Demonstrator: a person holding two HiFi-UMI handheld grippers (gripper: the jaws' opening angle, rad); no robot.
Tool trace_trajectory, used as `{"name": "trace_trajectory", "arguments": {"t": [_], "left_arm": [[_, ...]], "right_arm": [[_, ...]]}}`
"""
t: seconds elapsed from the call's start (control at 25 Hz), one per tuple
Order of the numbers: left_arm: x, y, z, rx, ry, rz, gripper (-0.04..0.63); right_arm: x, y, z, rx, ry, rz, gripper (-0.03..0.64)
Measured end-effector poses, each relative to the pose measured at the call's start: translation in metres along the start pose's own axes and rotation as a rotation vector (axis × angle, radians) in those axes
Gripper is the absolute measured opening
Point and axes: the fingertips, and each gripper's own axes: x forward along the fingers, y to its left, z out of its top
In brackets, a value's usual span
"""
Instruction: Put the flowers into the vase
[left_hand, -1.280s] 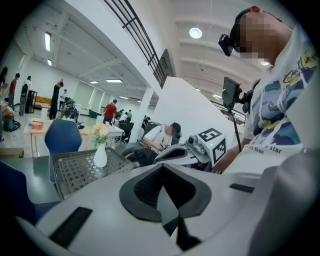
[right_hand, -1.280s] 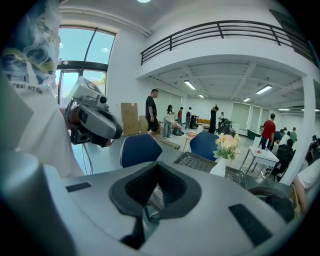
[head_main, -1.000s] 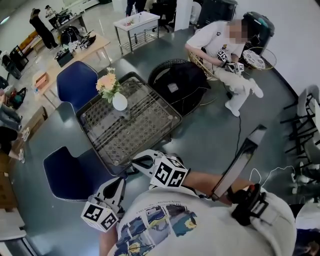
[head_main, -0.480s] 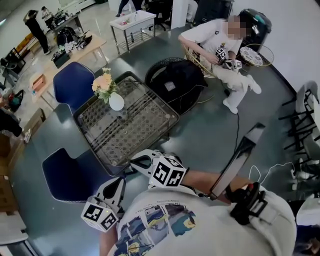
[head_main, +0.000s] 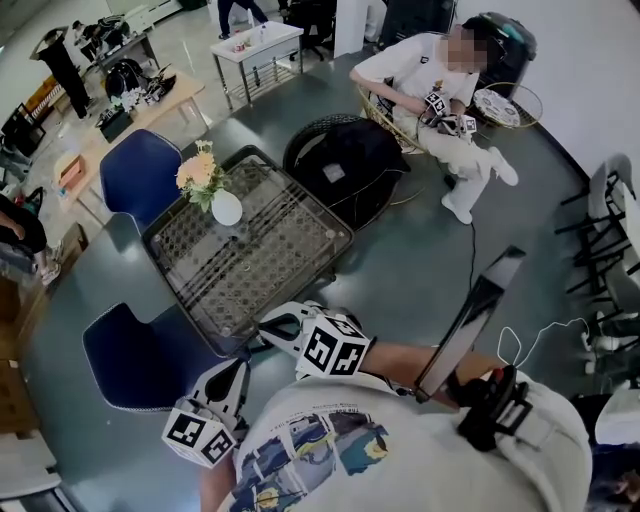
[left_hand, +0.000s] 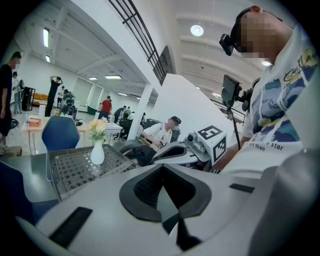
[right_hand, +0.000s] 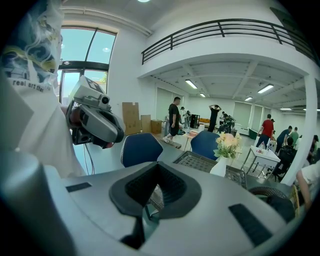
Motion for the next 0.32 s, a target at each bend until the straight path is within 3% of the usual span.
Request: {"name": "trace_trajectory", "arguments": {"t": [0.32], "left_arm": [[0.012, 0.000, 0.003, -0.001, 0.003, -0.005, 0.009]], "right_arm": [[-0.003, -0.011, -0.003, 0.005, -0.007, -0.003, 0.009]]}}
